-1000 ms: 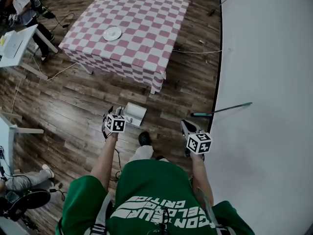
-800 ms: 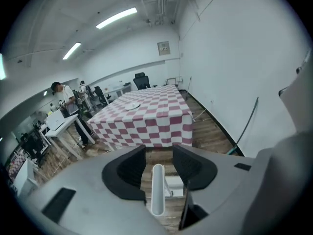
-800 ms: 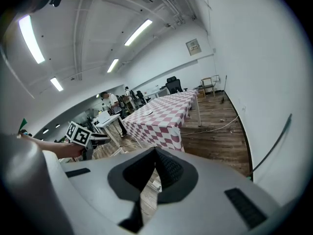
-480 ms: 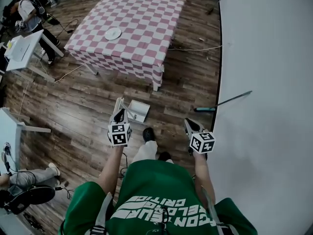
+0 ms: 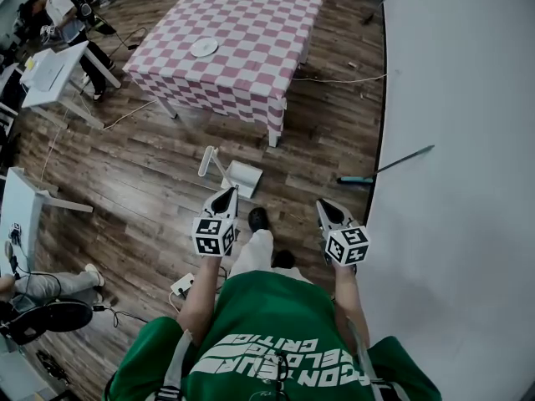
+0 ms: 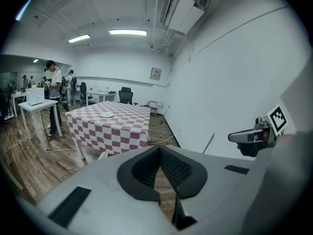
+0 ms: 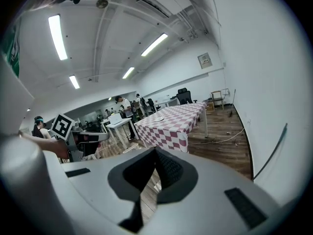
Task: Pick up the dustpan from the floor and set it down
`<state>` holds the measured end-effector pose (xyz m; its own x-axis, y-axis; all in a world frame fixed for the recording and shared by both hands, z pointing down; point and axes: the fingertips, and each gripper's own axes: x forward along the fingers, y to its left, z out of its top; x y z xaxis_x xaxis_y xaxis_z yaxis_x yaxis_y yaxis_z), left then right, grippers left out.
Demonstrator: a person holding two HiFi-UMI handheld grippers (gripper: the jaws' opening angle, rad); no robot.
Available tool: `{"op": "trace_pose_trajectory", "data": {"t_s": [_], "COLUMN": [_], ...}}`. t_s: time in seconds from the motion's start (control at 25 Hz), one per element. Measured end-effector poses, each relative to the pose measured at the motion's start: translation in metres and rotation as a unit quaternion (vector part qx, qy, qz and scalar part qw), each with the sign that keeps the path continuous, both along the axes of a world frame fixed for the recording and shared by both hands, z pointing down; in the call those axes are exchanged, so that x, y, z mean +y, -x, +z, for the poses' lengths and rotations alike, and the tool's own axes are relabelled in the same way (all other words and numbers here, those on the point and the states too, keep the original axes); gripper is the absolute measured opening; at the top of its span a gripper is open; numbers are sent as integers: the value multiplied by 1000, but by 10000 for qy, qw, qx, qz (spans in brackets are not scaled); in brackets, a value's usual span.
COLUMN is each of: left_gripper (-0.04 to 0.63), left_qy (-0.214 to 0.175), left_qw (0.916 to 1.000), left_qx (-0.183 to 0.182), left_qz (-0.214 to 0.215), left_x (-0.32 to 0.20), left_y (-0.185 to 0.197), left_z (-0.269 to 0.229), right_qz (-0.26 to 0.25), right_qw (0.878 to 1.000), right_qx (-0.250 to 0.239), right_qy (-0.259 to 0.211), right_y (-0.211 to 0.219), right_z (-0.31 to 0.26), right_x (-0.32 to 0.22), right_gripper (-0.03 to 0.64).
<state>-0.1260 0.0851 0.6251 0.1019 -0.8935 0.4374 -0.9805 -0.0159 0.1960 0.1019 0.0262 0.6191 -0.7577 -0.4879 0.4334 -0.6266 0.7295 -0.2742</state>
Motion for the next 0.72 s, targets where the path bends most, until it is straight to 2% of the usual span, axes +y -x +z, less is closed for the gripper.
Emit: {"op": "trace_pose_trajectory", "data": {"t_s": [0.28,0.72], "left_gripper": [5,5], "left_qy": [-257,-228], "left_qw": [9994,9992], "left_qx": [-52,-134], "left_qz": [224,292], "left_x": [17,33], "left_y": [-36,-50], "left_z": [-15,-13], "right_qz": [-99,-107], "right_qw": [9998,9996], "right_qx": [-145,-198], "right_qy": [-133,-169], "right_y": [-8,-18], "right_z": [-9,-8], "right_x": [21,37], "right_gripper": [8,8]}}
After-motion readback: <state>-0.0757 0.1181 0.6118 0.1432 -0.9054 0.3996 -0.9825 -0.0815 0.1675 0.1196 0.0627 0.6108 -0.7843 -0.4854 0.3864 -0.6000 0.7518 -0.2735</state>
